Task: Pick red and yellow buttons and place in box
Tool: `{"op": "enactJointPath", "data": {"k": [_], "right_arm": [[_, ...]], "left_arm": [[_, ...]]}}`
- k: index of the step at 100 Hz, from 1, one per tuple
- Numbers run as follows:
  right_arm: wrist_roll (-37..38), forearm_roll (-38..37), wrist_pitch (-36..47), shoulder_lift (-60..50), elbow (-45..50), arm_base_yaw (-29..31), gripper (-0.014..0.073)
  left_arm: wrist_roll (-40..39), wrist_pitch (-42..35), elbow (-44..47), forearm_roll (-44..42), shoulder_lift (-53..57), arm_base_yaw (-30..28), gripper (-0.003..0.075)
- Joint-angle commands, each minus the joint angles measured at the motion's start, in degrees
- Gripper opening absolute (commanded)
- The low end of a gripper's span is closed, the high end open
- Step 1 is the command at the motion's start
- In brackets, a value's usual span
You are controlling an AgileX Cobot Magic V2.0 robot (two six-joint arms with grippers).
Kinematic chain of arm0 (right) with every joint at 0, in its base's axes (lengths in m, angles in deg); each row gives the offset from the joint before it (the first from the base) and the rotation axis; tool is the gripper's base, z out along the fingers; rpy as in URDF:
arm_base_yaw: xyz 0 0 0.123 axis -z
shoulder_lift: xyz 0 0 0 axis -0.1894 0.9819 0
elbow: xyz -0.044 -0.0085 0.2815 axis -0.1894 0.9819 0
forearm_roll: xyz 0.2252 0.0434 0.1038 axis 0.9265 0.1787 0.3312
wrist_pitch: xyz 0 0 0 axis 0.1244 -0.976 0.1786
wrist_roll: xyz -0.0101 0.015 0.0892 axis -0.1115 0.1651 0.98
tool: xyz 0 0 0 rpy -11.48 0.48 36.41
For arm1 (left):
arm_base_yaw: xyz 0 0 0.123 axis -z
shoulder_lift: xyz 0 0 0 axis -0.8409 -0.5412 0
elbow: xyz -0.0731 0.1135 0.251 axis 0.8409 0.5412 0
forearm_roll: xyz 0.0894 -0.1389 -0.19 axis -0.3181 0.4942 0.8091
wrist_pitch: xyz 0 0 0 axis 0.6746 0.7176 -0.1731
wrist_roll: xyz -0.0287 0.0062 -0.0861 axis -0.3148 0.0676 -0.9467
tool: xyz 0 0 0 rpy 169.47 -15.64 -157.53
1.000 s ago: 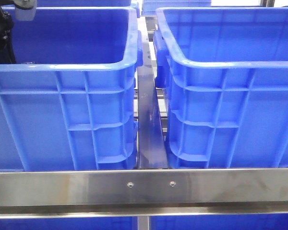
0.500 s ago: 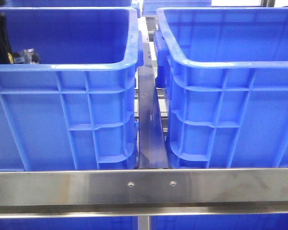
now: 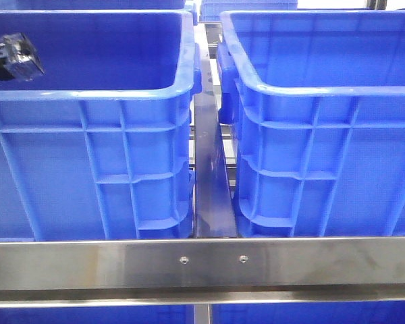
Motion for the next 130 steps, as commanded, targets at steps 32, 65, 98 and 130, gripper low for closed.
{"op": "enactJointPath", "data": {"k": [32, 65, 98, 130], "right_arm": [[-0.21, -0.39, 4.81, -1.2, -0.08, -0.13, -0.0067], [-0.21, -0.39, 5.37, -1.2, -0.08, -0.13, -0.0067], [2.13, 0.7, 0.82, -1.08, -5.85, -0.13, -0.0067], [2.15, 2.57, -40.14, 10.94, -34.33, -0.33, -0.0067]], "left_arm": [[-0.14, -2.66, 6.51, 10.64, 20.65, -0.04, -0.0019], [-0.01, 1.61, 6.51, 16.17, 27.1, 3.28, -0.0019], [-0.01, -0.18, 6.51, 16.17, 26.96, 12.04, -0.0019], [-0.01, -1.18, 6.51, 16.17, 26.96, 12.27, -0.0019]]}}
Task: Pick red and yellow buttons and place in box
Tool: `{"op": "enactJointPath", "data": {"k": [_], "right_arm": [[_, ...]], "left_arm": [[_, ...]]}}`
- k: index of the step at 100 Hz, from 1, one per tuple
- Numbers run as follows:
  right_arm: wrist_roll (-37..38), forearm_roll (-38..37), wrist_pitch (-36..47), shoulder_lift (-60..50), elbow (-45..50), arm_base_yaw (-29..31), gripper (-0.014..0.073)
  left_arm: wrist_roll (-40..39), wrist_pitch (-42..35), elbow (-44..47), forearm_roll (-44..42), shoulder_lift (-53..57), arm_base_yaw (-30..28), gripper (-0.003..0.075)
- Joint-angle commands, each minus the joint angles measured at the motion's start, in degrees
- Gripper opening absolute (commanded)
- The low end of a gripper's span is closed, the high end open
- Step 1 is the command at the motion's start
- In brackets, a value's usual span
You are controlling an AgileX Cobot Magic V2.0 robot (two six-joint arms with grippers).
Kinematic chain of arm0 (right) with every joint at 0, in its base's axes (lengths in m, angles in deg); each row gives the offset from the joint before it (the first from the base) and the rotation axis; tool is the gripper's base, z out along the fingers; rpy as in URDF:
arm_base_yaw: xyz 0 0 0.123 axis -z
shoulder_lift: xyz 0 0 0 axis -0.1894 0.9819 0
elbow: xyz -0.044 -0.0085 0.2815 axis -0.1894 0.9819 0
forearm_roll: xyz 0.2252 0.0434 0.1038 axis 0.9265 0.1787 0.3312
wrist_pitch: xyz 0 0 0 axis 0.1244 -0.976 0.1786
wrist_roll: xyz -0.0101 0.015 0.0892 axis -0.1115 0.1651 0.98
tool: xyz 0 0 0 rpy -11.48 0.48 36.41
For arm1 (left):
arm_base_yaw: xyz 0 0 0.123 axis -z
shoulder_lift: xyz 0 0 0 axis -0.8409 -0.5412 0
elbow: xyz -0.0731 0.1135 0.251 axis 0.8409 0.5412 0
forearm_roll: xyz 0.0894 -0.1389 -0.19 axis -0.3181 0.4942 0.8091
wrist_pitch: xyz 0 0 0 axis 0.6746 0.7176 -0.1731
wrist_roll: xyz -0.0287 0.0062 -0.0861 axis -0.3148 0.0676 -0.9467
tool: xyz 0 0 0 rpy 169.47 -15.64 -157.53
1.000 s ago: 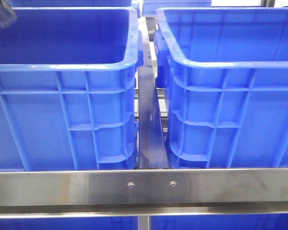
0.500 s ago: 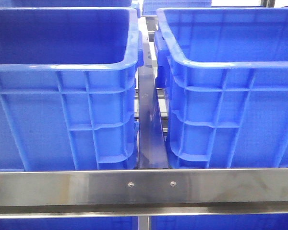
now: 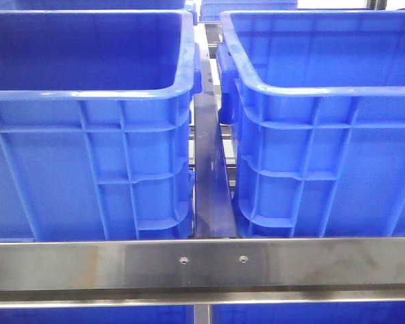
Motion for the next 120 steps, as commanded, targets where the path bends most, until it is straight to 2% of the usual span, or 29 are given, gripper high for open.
{"op": "enactJointPath", "data": {"k": [1, 17, 29, 36, 43, 55, 65, 72, 82, 105, 112, 120], "right_arm": [[0.05, 0.34, -7.14, 5.96, -8.29, -0.33, -0.0067], [0.05, 3.13, -19.55, 14.26, -18.18, -0.33, -0.0067], [-0.01, 4.64, -20.11, 17.32, -19.98, -0.33, -0.0064], [-0.06, 5.61, -20.06, 18.19, -19.96, -0.33, -0.003], [-0.07, 7.59, -20.28, 18.82, -19.91, -0.33, 0.0069], [-0.12, 13.44, -19.64, 19.02, -19.84, -0.33, 0.0364], [-1.66, 18.71, -18.04, 19.26, -19.84, -0.33, 0.055], [-6.09, 24.32, -17.69, 20.29, -19.84, -0.33, 0.0595], [-14.58, 37.56, -18.94, 23.64, -19.84, -0.33, 0.0591], [-48.71, 71.07, -27.46, 35.42, -19.84, -0.33, 0.0591], [-55.73, 76.33, -30.22, 38.82, -19.89, -0.33, 0.0591], [-60.72, 78.77, -32.39, 41.99, -20.0, -0.39, 0.0591]], "left_arm": [[-0.11, -3.28, -1.35, 2.93, 0.62, 0.53, -0.0019], [-0.11, -3.36, -1.35, 2.93, 0.62, 0.53, -0.0019], [-0.11, -3.36, -1.35, 2.82, 0.54, 0.53, -0.0019], [-0.11, -3.36, -1.35, 2.82, 0.54, 0.53, -0.0019], [-0.11, -3.36, -1.35, 2.82, 0.54, 0.53, -0.0019], [-0.11, -3.36, -1.35, 2.82, 0.41, 0.53, -0.0019], [-0.11, -3.36, -1.35, 2.82, 0.41, 0.53, -0.0019], [-0.11, -3.41, -1.35, 2.82, 0.41, 0.53, -0.0019], [-0.11, -3.5, -1.35, 2.82, 0.41, 0.53, -0.0019], [-0.11, -3.5, -1.35, 2.82, 0.41, 0.53, -0.0019], [-0.11, -3.5, -1.35, 2.82, 0.41, 0.53, -0.0019], [-0.11, -3.5, -1.35, 2.82, 0.41, 0.53, -0.0019]]}}
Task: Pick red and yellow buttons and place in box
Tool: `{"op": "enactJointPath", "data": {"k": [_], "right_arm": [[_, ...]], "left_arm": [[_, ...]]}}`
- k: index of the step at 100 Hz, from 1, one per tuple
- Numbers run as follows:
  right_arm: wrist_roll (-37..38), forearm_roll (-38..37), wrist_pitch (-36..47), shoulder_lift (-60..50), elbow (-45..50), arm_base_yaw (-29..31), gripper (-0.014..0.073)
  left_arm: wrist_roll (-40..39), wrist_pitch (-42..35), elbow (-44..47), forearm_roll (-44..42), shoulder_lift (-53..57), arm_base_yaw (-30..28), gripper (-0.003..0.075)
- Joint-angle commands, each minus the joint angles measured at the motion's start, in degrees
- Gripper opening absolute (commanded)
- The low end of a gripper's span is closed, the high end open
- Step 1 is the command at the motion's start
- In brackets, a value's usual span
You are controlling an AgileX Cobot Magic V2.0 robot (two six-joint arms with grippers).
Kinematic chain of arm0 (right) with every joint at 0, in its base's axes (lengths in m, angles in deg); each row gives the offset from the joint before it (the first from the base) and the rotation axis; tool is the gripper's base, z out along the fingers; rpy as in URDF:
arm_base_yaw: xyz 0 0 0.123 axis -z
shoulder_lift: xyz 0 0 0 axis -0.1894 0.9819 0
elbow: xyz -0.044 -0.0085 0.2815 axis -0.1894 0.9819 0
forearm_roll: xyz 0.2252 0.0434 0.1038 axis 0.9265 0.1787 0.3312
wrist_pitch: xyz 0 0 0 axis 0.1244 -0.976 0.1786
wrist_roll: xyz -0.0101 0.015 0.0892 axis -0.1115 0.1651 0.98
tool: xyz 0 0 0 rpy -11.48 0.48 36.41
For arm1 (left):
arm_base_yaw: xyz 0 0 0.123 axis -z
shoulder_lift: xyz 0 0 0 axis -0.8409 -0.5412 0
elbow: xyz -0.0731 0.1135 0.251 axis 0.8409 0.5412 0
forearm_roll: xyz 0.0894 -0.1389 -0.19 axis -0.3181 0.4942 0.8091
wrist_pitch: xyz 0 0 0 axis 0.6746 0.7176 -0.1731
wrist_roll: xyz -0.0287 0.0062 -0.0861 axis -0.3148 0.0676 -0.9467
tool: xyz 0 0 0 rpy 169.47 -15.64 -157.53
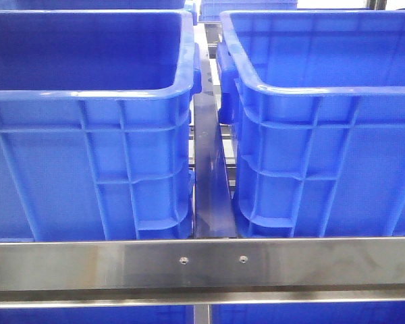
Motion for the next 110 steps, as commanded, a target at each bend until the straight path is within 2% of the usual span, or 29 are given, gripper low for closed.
{"op": "enactJointPath", "data": {"k": [1, 14, 26, 57, 69, 81, 110], "right_arm": [[-7.84, 8.1, -1.74, 3.27, -2.1, -0.32, 0.0591], [-10.99, 8.2, -2.12, 7.05, -3.61, -2.28, 0.0591], [-14.14, 8.12, 0.31, 9.76, -6.26, -7.04, 0.0591], [-17.76, 3.68, 17.82, 17.22, -11.29, -25.16, 0.0591], [-18.69, 3.07, 22.86, 20.4, -12.95, -30.49, 0.0591], [-19.04, 3.07, 25.12, 23.75, -15.27, -33.62, 0.0591], [-19.04, 4.44, 24.6, 29.18, -21.38, -38.61, 0.0591]], "left_arm": [[-0.11, -3.24, -1.35, 2.72, 0.41, 0.53, -0.0019], [-0.11, -3.24, -1.35, 2.72, 0.41, 0.53, -0.0019], [-0.11, -3.24, -1.35, 2.72, 0.41, 0.53, -0.0019], [-0.11, -3.24, -1.35, 2.72, 0.41, 0.53, -0.0019], [-0.11, -3.24, -1.35, 2.72, 0.41, 0.53, -0.0019], [-0.11, -3.24, -1.35, 2.72, 0.41, 0.53, -0.0019], [-0.11, -3.24, -1.35, 2.72, 0.41, 0.53, -0.0019]]}}
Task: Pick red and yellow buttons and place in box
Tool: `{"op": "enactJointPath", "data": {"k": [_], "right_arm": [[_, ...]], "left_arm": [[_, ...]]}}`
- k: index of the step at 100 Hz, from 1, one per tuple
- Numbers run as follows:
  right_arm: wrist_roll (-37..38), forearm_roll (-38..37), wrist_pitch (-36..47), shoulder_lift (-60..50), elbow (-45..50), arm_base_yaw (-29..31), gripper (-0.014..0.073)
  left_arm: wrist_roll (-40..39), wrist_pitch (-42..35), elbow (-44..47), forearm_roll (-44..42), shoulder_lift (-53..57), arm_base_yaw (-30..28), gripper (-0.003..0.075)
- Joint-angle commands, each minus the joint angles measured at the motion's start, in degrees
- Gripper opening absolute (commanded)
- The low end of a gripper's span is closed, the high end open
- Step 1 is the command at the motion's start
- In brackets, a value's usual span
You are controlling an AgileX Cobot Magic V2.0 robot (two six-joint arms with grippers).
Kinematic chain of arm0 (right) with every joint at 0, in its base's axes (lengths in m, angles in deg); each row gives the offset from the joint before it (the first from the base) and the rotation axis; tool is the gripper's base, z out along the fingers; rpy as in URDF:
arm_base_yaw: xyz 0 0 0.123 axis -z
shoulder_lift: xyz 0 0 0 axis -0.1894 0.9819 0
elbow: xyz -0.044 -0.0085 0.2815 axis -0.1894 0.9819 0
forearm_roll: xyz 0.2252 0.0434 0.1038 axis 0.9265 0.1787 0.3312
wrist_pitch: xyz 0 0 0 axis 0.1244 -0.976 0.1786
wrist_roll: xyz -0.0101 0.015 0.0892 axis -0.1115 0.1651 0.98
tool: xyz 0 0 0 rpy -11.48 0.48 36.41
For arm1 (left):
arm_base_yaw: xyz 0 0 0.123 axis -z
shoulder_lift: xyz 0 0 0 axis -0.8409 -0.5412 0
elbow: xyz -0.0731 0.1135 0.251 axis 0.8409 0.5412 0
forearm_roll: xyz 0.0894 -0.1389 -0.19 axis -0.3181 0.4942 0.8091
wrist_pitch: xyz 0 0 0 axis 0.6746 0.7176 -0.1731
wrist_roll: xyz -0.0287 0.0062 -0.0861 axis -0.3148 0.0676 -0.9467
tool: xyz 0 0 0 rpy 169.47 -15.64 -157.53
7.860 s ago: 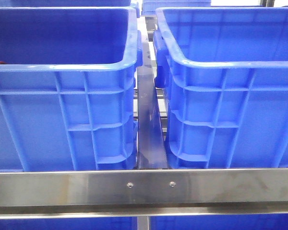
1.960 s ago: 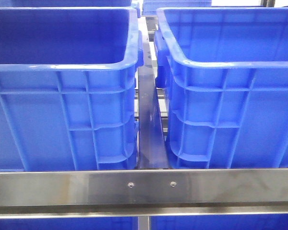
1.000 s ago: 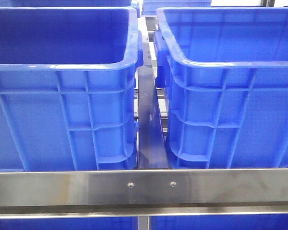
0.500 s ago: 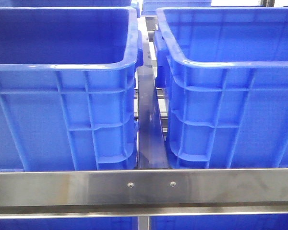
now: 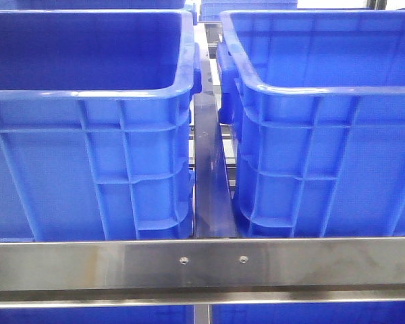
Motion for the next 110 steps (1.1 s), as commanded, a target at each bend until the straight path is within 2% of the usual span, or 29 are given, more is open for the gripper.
{"op": "enactJointPath", "data": {"k": [1, 37, 67, 81, 100, 110], "right_arm": [[-0.91, 3.32, 0.6, -0.82, -3.13, -1.1, 0.0591], [-0.91, 6.57, 1.86, 0.61, -3.65, -1.97, 0.0591], [-0.91, 8.06, -1.71, 3.91, -6.35, -1.97, 0.058], [-0.91, 8.06, -2.17, 3.91, -6.35, -1.97, 0.0451], [-0.91, 8.29, -3.29, 3.91, -6.35, -1.97, 0.0184], [-0.91, 8.52, -3.88, 3.91, -6.35, -1.97, 0.0076]], "left_arm": [[-0.11, -3.15, -1.44, 2.72, 0.41, 0.53, -0.0019], [-0.11, -3.15, -1.44, 2.72, 0.41, 0.53, -0.0019], [-0.11, -3.15, -1.44, 2.72, 0.41, 0.53, -0.0019], [-0.11, -3.15, -1.44, 2.72, 0.41, 0.53, -0.0019], [-0.11, -3.15, -1.44, 2.72, 0.41, 0.53, -0.0019], [-0.11, -3.28, -1.44, 2.72, 0.41, 0.53, -0.0019]]}}
